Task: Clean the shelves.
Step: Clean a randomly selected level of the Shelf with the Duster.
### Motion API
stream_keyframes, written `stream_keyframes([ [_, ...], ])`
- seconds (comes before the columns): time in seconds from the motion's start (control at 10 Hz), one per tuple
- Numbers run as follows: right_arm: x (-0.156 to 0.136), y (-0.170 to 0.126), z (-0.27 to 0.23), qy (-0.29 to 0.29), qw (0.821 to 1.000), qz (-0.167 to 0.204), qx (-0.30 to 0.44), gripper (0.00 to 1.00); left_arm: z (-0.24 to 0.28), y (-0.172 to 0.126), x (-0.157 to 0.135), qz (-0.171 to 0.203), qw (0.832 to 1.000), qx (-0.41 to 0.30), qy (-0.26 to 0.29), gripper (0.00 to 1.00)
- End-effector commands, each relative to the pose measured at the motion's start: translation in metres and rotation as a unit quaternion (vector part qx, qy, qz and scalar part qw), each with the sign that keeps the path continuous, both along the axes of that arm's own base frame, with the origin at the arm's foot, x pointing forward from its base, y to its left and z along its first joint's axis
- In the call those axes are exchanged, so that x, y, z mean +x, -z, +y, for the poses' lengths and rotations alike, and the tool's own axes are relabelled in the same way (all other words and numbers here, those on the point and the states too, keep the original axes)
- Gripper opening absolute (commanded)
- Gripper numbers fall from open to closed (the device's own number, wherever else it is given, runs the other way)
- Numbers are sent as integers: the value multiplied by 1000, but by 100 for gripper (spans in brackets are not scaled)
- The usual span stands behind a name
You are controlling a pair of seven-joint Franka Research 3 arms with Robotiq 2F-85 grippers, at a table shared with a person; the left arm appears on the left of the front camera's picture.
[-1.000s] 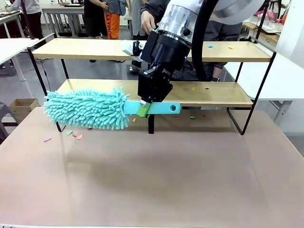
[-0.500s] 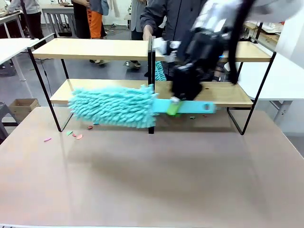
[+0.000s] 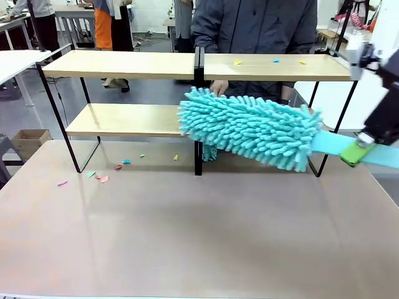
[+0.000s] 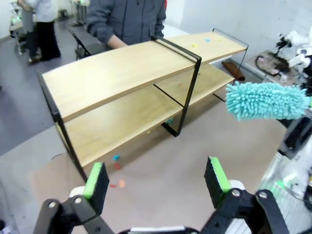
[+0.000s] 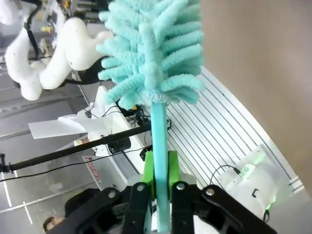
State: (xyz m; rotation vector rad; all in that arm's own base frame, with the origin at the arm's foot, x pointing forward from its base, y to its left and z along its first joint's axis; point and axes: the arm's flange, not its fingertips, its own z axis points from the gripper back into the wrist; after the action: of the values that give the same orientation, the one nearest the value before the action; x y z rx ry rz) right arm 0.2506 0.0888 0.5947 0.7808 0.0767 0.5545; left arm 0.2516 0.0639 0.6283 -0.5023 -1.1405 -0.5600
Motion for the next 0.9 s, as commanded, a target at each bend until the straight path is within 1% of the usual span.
stream_keyframes([
  [0.0,24,2,27,-34,999,8,-9,0,-3,6,-2,4,1000,1,-6,100],
  [0.1,0,0,0,0,1000,0,0,13,-3,6,-2,4,1000,1,-6,100],
  [0.2,7,-8,-11,-4,999,-33,31,13,-3,6,-2,4,1000,1,-6,100],
  [0.3,8,-19,-45,11,996,-63,63,13,-3,6,-2,4,1000,1,-6,100],
  [0.4,1,-32,-85,27,991,-90,100,13,-3,6,-2,4,1000,1,-6,100],
  [0.5,-15,-50,-130,49,980,-130,140,13,-3,6,-2,4,1000,1,-6,100],
  [0.6,-29,-62,-164,87,977,-145,131,13,-3,6,-2,4,1000,1,-6,100],
  [0.7,-39,-68,-194,103,977,-137,124,13,-3,6,-2,4,1000,1,-6,100],
  [0.8,-47,-69,-224,115,981,-112,109,13,-3,6,-2,4,1000,1,-6,100],
])
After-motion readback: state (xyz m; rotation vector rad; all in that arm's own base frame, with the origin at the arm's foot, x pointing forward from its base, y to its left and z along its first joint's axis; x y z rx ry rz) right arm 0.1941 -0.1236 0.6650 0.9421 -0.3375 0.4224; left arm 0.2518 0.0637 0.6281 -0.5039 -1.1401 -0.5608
